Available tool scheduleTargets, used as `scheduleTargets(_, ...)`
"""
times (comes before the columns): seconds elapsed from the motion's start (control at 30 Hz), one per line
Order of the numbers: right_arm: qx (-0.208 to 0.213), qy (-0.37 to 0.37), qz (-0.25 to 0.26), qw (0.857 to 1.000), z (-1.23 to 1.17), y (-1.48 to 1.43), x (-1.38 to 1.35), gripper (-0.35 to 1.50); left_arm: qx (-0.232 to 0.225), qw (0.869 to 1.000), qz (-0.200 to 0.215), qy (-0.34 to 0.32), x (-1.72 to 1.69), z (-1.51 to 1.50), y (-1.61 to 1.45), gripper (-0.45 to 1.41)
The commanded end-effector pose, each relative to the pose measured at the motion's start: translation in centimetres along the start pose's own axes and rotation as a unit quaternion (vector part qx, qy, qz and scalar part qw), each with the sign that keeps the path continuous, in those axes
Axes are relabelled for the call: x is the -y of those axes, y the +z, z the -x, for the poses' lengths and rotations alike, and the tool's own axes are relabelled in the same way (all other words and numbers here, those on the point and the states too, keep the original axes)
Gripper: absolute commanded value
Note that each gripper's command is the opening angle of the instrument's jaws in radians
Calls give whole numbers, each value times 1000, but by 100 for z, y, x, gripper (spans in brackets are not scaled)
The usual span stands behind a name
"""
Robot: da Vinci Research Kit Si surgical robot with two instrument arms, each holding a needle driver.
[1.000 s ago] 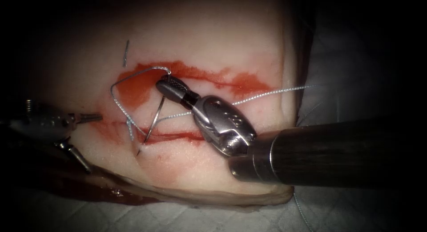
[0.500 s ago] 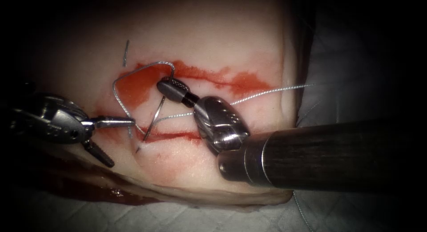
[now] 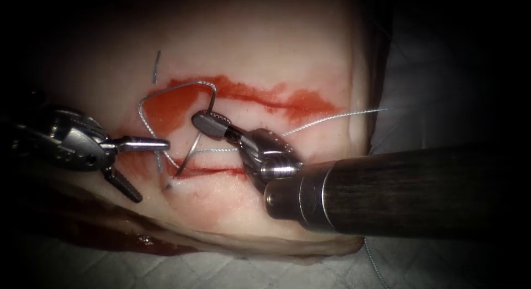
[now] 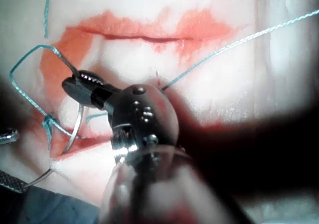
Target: Wound Closure
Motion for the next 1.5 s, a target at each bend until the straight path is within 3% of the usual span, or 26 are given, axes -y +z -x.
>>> scheduleTargets(0.03, -3, 17, 0, 1000, -4, 9, -2, -35, 3, 1000, 0, 1, -2, -3, 7, 66)
scheduleTargets(0.4, 1, 173, -18, 985, -7, 7, -17, -35, 7, 1000, -2, 5, -1, 1, 10, 69)
scheduleTargets(0.73, 5, 229, -18, 973, -9, 8, -23, -35, 18, 1000, 13, 11, -7, 3, 25, 61)
scheduleTargets(0.87, 3, 250, -17, 968, -11, 8, -27, -35, 34, 999, 32, -13, -12, 4, 33, 47)
scheduleTargets(1.0, 0, 250, -16, 968, -13, 9, -28, -35, 44, 998, 39, -26, -14, 0, 41, 20)
scheduleTargets(1.13, 0, 250, -11, 968, -14, 8, -32, -35, 48, 994, 36, -92, -10, -9, 45, -43)
scheduleTargets(1.37, 0, 253, -11, 967, -13, 7, -30, -35, 62, 990, 43, -116, -12, -6, 45, -45)
scheduleTargets(1.43, 1, 201, -10, 979, -15, 7, -32, -35, 68, 987, 37, -140, -8, -5, 46, -45)
scheduleTargets(1.47, 2, 155, -11, 988, -15, 7, -33, 0, 72, 980, 33, -185, -6, -5, 48, -45)
scheduleTargets(1.5, 2, 111, -12, 994, -15, 7, -34, 51, 74, 974, 31, -213, -5, -4, 49, -45)
